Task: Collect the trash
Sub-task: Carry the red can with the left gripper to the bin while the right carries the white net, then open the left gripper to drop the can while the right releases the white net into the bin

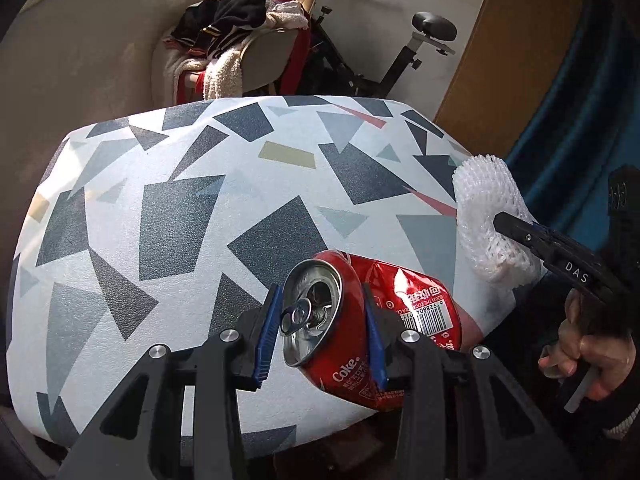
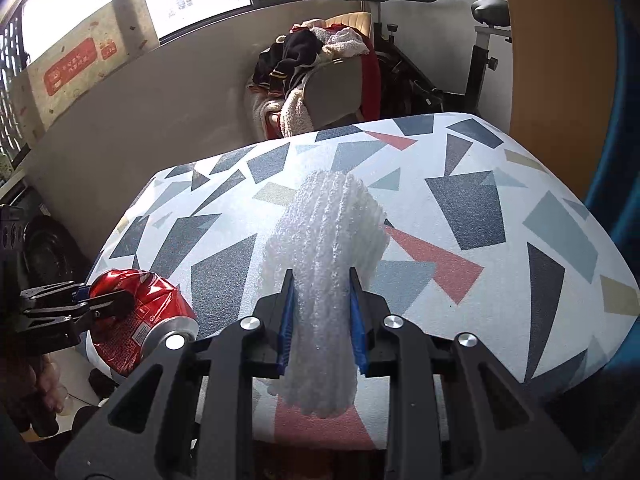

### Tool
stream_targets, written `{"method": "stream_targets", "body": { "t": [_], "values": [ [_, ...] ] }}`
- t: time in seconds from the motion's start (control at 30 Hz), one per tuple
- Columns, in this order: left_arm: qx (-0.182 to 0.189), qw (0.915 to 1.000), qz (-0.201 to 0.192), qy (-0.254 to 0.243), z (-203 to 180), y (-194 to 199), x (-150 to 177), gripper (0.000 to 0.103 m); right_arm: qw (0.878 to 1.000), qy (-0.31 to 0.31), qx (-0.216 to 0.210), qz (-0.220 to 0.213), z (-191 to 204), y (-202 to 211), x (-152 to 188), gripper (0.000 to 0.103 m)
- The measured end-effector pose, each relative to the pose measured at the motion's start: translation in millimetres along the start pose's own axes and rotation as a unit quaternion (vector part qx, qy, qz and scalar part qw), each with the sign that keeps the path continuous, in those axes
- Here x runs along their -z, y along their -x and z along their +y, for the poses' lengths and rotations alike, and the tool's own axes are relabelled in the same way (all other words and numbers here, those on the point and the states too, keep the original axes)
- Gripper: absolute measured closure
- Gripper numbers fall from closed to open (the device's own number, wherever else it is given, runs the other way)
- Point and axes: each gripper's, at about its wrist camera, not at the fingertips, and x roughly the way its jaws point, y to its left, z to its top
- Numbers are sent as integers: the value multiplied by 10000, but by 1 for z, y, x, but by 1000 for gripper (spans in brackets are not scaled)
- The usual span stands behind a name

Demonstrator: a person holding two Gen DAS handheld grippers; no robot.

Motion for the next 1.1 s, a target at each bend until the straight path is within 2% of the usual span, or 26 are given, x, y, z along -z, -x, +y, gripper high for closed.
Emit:
{"method": "stream_targets", "body": {
  "t": [0.23, 0.47, 0.6, 0.67, 0.7, 0.73, 0.9, 1.1],
  "values": [
    [-166, 9985, -23, -519, -29, 24, 67, 65, 9998, 100, -141, 75, 13, 25, 36, 76],
    [-359, 9962, 167, -778, -41, 18, 124, 65, 9994, 79, -194, 288, 16, 32, 71, 76],
    [-216, 9974, 292, -618, -42, 14, 140, 63, 9988, 105, -216, 420, 16, 33, 86, 76],
    [-79, 9986, 242, -461, -41, 16, 143, 46, 9985, 144, -251, 470, 17, 33, 91, 76],
    [-18, 9993, 143, -359, -41, 19, 143, 34, 9982, 169, -271, 503, 18, 32, 94, 76],
    [-9, 9997, 34, -260, -39, 23, 144, 30, 9979, 197, -295, 541, 19, 31, 97, 76],
    [0, 9986, -500, 174, -28, 50, 135, 18, 9938, 313, -500, 939, 30, 20, 119, 76],
    [-367, 9948, -889, 324, -12, 75, 123, 11, 9866, 599, -650, 1373, 50, 5, 141, 76]
  ]
}}
